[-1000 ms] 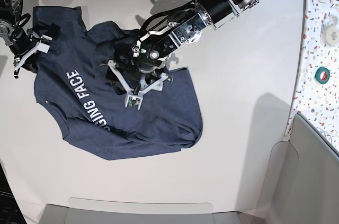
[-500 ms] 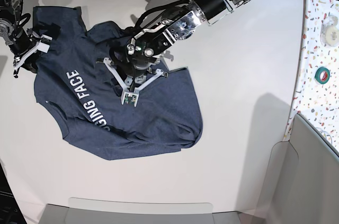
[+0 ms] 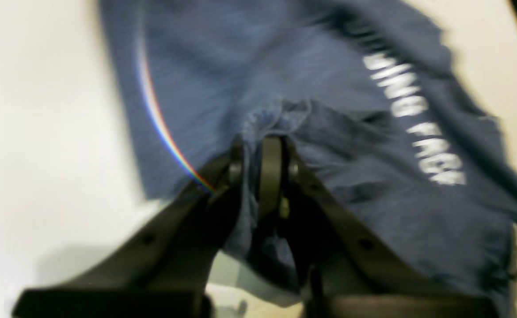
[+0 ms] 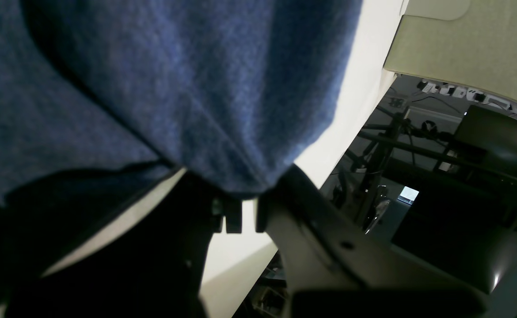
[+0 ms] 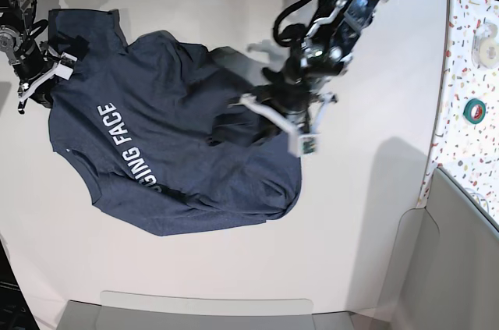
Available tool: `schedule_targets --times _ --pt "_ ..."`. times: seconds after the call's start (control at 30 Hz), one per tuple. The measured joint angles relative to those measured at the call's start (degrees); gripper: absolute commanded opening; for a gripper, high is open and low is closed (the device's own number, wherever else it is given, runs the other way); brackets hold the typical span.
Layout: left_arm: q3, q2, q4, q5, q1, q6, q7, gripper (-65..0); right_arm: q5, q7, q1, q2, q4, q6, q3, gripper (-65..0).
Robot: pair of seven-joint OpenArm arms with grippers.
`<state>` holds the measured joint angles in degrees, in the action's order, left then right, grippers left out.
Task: Layout the t-shirt on the table in an organized manner, then fold the t-shirt properly
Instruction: 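Pull the grasped fabric outward to flatten the t-shirt body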
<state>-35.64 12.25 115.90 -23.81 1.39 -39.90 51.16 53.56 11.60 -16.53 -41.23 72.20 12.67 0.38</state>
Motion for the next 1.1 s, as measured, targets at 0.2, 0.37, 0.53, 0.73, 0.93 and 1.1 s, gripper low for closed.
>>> schedule_targets --times 0.2,0.37,0.53,0.73,0.93,1.1 --pt "10.7 2.1 1.7 -0.2 -8.1 0.0 -0.1 -65.0 -0.3 0.0 -0.5 -0.1 0.0 -0.5 0.0 -65.0" --pt "18.2 2.1 1.7 -0.2 -12.8 0.2 0.0 -65.0 -0.8 -2.3 -0.8 0.3 0.0 -1.0 0.0 -65.0" --pt "22.7 2.0 1.7 -0.6 -13.6 0.2 -0.1 -65.0 -0.9 -3.0 -1.3 0.5 0.1 -1.5 0.0 -65.0" --pt "27.0 1.7 1.7 -0.9 -14.4 0.3 -0.4 -52.8 -0.1 -4.4 -1.7 1.8 0.7 -2.6 0.4 -65.0" --pt "31.3 1.0 1.7 0.4 -16.5 -0.2 -1.5 -33.2 0.2 -5.2 -2.1 2.2 0.8 -3.4 0.5 -65.0" --pt "31.4 0.9 1.7 -0.3 -16.1 0.0 -1.5 -29.8 0.3 -5.2 -2.2 2.3 0.9 -3.4 0.5 -65.0"
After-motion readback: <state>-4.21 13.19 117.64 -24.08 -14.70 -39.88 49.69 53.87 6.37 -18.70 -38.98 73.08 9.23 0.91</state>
